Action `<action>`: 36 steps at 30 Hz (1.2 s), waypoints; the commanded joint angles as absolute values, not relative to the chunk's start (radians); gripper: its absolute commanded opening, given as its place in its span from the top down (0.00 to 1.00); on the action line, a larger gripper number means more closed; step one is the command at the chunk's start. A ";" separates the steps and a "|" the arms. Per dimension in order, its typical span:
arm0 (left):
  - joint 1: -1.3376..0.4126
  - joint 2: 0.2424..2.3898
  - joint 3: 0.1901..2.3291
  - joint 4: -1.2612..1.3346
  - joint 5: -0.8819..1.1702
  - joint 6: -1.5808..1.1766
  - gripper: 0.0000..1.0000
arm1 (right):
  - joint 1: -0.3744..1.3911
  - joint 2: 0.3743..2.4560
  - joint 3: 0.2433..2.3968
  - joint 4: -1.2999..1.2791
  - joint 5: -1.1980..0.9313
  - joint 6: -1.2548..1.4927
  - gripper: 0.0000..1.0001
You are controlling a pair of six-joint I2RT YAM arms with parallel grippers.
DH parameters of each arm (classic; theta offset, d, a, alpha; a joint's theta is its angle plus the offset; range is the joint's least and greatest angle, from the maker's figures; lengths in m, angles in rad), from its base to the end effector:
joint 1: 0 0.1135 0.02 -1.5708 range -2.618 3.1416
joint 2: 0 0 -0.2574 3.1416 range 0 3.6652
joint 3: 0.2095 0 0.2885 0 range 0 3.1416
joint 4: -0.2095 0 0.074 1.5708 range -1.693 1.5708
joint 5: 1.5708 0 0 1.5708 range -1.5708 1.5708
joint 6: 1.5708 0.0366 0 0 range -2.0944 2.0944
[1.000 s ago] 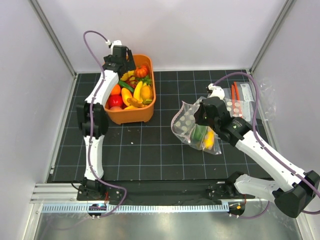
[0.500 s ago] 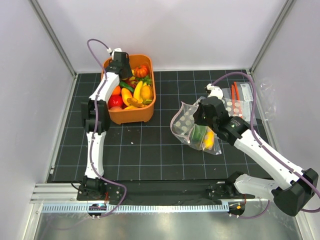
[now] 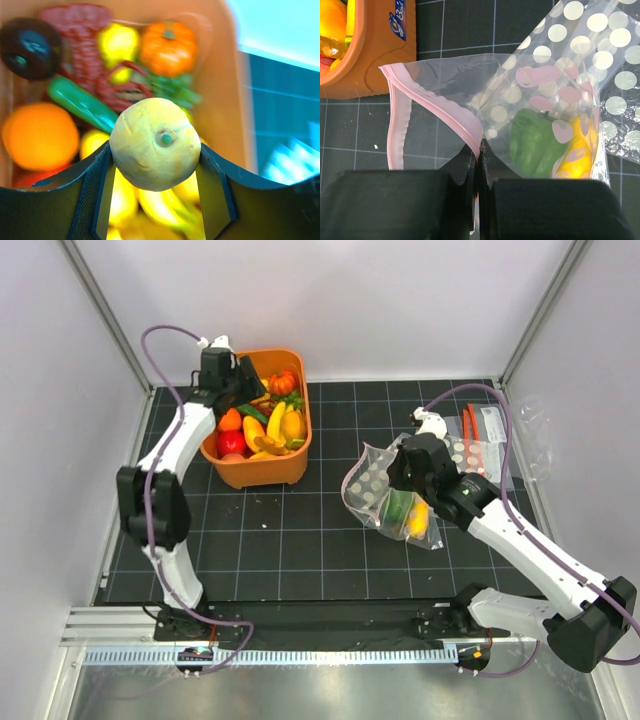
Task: Place the food in the zip-top bag and seal the zipper
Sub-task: Pick up the fake fruit from the bin, then place the fake fruit in the zipper food storage bag.
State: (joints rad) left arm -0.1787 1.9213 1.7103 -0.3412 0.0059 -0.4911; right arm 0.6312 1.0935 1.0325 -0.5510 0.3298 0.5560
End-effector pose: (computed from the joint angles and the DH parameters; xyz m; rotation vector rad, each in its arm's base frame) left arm 0.4832 -0.0875 0.2968 -0.3309 2.1238 -0.4005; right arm 0.2298 0.1533 0.3224 0.1053 2.1612 0.3295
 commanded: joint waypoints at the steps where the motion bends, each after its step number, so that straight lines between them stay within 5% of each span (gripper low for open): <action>1: -0.230 1.737 1.571 -0.207 0.152 -0.500 0.60 | 0.634 1.088 1.028 -0.508 0.336 0.560 0.99; 15: -0.705 1.177 1.005 0.057 0.117 -0.448 0.56 | 0.634 1.077 1.026 -0.503 0.318 0.555 0.99; 31: -0.919 1.534 1.161 0.086 0.097 -0.405 0.58 | 0.634 1.034 1.008 -0.474 0.291 0.557 0.99; 33: -0.919 1.588 1.186 0.072 0.072 -0.406 0.55 | 0.634 1.023 1.006 -0.476 0.304 0.557 0.99; 36: -0.920 1.624 1.206 0.074 0.046 -0.410 0.36 | 0.634 1.005 0.999 -0.476 0.317 0.563 0.99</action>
State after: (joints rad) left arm -0.9207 1.6169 1.1526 0.0376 0.0883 -0.4278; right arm 0.6312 1.0439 0.9962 -0.5220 0.2897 0.5556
